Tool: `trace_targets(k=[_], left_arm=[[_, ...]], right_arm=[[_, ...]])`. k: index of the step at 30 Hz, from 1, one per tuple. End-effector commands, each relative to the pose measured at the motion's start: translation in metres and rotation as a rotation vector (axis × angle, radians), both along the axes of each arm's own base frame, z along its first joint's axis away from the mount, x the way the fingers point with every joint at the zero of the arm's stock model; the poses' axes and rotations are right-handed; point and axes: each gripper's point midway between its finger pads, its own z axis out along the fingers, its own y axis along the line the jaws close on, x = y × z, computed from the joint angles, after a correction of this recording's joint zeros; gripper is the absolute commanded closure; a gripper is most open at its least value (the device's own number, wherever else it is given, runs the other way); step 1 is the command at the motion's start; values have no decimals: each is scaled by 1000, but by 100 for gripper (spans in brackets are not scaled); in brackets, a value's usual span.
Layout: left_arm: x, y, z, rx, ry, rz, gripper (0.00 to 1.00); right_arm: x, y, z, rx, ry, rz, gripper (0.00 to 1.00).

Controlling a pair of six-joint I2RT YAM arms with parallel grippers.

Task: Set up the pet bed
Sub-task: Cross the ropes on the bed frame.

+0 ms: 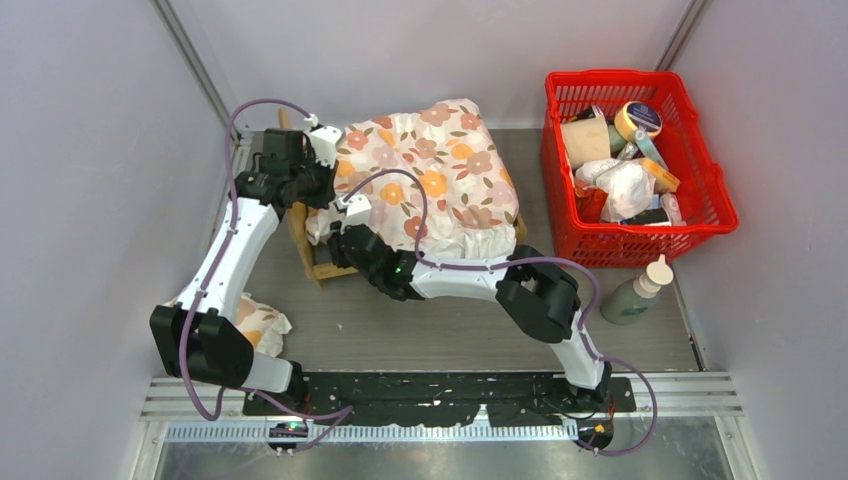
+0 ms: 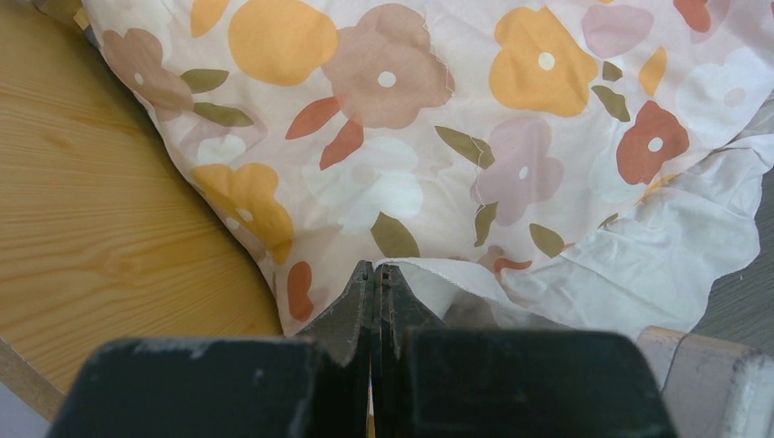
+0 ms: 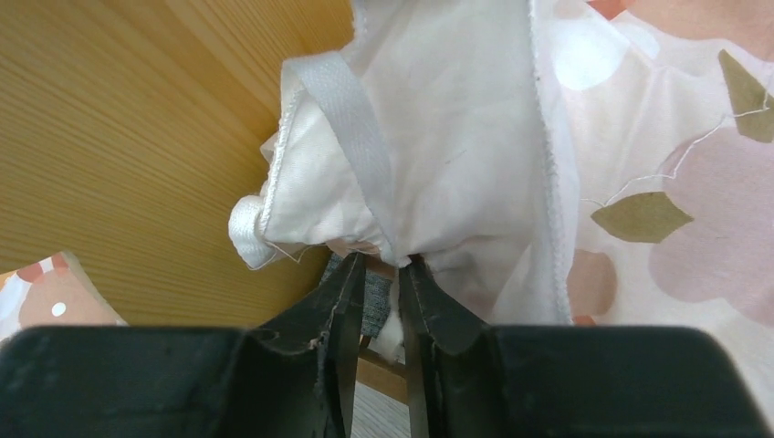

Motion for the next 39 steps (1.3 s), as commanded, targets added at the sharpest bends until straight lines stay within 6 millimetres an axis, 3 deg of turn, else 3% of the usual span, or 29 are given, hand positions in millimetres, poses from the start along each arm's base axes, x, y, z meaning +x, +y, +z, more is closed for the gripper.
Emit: trace_targets(k=[1, 6, 11, 17, 25, 33, 39], left_arm=[[3, -1, 13, -16, -53, 1, 100], [2, -1, 14, -16, -52, -1, 100], [-1, 0, 14, -12, -47, 0, 100], [-7, 1, 18, -13, -44, -1, 100], [-7, 1, 19, -17, -50, 3, 100], [-7, 3, 18, -2, -49, 6, 100], [-6, 5, 18, 5, -51, 11, 100]], right_arm=[[1, 6, 8, 22, -14, 13, 68], [4, -1, -5, -12, -17, -9, 70], [-3, 2, 0, 25, -37, 51, 94], [-23, 4, 39, 138, -54, 184, 95], [-31, 14, 68, 278, -14, 293, 95], [-15, 18, 52, 260, 33, 294, 95], [-14, 15, 46, 255, 35, 303, 95]])
